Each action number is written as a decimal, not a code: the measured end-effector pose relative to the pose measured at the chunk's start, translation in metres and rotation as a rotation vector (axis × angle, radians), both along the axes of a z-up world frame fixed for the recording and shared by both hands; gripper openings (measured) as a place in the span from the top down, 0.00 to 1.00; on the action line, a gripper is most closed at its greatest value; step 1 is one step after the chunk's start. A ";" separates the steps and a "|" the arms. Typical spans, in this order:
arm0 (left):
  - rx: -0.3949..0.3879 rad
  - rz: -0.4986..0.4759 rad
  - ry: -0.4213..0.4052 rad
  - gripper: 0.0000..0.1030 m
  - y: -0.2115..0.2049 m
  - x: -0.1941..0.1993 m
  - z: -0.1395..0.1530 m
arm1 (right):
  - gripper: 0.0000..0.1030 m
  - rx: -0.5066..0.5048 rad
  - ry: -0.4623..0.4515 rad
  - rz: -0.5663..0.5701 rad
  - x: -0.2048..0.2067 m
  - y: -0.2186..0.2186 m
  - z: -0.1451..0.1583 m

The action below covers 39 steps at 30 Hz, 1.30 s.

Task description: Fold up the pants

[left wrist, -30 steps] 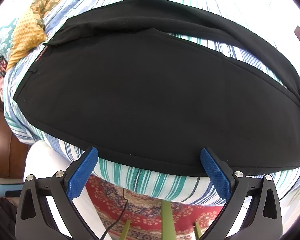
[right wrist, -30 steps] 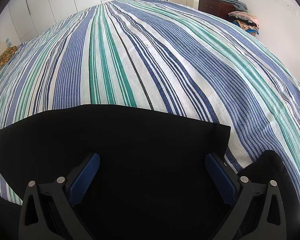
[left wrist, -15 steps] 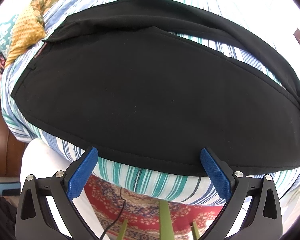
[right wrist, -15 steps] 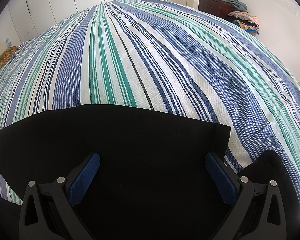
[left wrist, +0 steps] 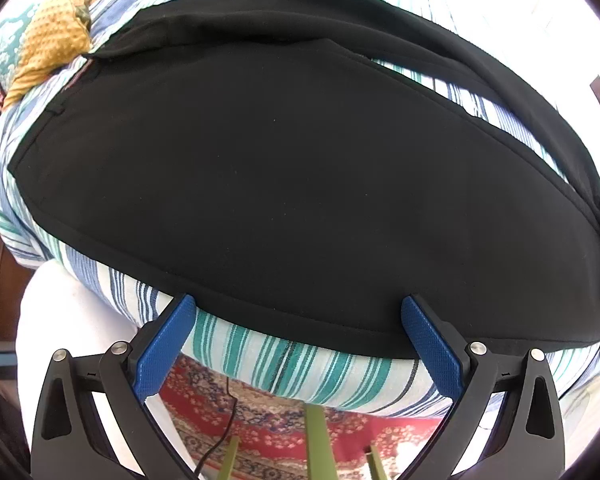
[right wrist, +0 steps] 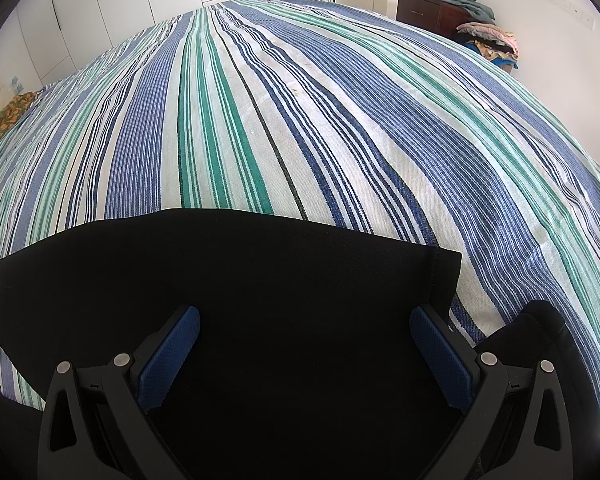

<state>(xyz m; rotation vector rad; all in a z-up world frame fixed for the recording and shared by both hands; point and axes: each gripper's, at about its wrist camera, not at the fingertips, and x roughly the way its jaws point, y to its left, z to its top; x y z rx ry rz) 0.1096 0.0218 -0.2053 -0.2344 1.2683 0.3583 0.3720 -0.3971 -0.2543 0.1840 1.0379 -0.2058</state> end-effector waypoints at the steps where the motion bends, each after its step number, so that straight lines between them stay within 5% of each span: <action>1: -0.003 -0.001 -0.001 0.01 0.001 0.000 0.000 | 0.00 0.000 0.000 0.000 0.000 0.000 0.000; 21: -0.038 0.032 -0.013 0.01 0.015 -0.008 -0.003 | 0.00 0.000 0.000 0.000 0.000 0.000 0.000; 39: -0.017 -0.056 -0.120 0.01 0.024 -0.021 0.009 | 0.00 0.000 -0.001 0.000 0.000 0.000 0.000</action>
